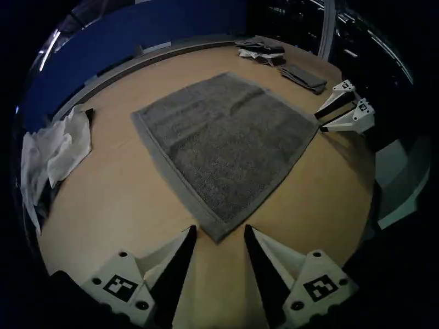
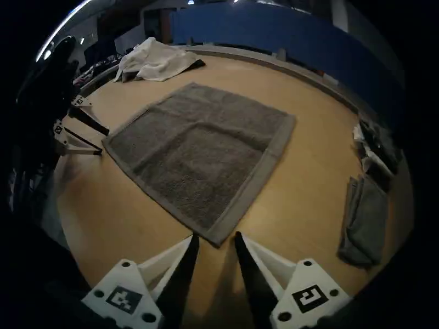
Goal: Fold towel
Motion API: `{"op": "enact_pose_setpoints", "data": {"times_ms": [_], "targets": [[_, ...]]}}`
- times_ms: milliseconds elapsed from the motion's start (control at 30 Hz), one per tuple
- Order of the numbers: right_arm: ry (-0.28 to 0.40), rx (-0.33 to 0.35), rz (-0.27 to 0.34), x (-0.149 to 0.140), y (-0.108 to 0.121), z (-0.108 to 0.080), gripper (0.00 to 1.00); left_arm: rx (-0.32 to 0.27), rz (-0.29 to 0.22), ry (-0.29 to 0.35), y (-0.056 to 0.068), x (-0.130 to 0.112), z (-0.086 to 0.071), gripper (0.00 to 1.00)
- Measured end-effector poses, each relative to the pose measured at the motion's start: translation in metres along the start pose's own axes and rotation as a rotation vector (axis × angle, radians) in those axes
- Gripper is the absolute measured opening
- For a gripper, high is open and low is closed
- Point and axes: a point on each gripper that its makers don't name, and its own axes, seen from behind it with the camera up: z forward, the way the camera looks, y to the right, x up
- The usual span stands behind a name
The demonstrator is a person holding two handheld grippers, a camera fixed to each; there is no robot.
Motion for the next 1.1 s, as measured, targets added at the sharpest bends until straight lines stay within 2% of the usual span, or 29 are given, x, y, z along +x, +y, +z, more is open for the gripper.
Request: {"op": "enact_pose_setpoints", "data": {"times_ms": [67, 267, 333, 400, 467, 733, 867, 1100], "targets": [[-0.001, -0.001, -0.002, -0.0006, 0.0, 0.0007, 0.44, 0.006, 0.003, -0.004, -0.0014, 0.0, -0.0006, 0.54], [-0.001, 0.001, 0.003, -0.0011, -0.0008, 0.0014, 0.43, 0.006, 0.014, -0.012, -0.0002, 0.0001, -0.0006, 0.51], [-0.001, 0.003, 0.004, -0.0014, -0.0009, 0.0016, 0.4, 0.006, 0.018, -0.012, 0.0005, 0.0004, -0.0002, 0.46], [-0.001, 0.004, 0.005, -0.0017, -0.0008, 0.0018, 0.39, 0.006, 0.022, -0.012, 0.0012, 0.0005, 0.0003, 0.35], [-0.001, 0.004, 0.006, -0.002, 0.0001, 0.0022, 0.37, 0.009, 0.027, -0.012, 0.0021, 0.0007, 0.0006, 0.32], [-0.003, 0.008, -0.003, -0.0024, 0.0, 0.0026, 0.25, 0.01, 0.048, -0.013, 0.0046, 0.0008, 0.0008, 0.21], [-0.002, 0.009, -0.018, -0.0024, -0.0005, 0.0023, 0.17, 0.015, 0.058, -0.012, 0.0059, 0.0012, 0.0001, 0.2], [-0.006, 0.001, -0.031, -0.0028, 0.0008, 0.0014, 0.11, 0.012, 0.067, -0.006, 0.0061, 0.0026, -0.0004, 0.11]]}}
